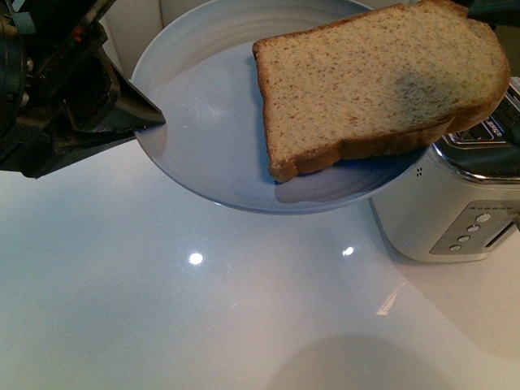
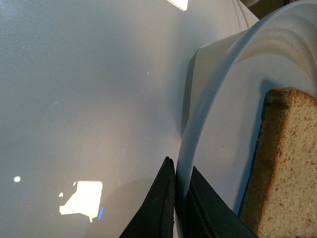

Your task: Left arm holds plate, right arm toasts bread

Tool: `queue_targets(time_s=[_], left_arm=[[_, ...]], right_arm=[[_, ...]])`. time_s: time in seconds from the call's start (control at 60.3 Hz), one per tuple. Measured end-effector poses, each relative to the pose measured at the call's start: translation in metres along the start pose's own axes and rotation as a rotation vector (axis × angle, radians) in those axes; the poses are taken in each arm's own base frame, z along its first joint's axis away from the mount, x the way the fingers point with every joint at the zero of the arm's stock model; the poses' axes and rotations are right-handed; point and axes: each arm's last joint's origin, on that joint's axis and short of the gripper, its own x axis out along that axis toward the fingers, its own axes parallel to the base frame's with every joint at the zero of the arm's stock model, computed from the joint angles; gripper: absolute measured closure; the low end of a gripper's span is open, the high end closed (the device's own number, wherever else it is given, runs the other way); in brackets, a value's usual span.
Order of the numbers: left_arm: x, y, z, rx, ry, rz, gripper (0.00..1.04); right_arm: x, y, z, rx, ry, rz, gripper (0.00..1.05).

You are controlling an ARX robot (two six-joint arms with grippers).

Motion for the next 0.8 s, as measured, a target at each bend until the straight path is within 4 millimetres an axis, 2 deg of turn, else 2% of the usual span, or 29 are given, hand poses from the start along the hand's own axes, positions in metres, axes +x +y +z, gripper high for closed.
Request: queue_targets(time_s=[0.182, 0.531, 0.564, 0.664, 0.713, 0.796], left_arm=[[0.0, 0.0, 0.0, 0.0, 0.0, 0.0, 1.02], [0.0, 0.0, 0.0, 0.0, 0.0, 0.0, 1.02], [0.0, 0.0, 0.0, 0.0, 0.0, 0.0, 1.02], [0.0, 0.0, 0.0, 0.0, 0.0, 0.0, 1.02], [0.0, 0.0, 0.0, 0.0, 0.0, 0.0, 1.02], [0.0, 0.0, 0.0, 0.0, 0.0, 0.0, 1.02]], right_arm=[[0.01, 0.007, -0.003, 0.014, 0.021, 0.02, 0.09], [0.02, 0.006, -0.007, 0.031, 0.033, 0.001, 0.09], [0.02, 0.006, -0.007, 0.033, 0.033, 0.0, 0.11], [0.02, 0.005, -0.007, 0.034, 0.034, -0.001, 0.27], [0.02, 0.005, -0.007, 0.035, 0.033, -0.001, 0.39], [0.02, 0.005, -0.006, 0.036, 0.031, -0.002, 0.52]])
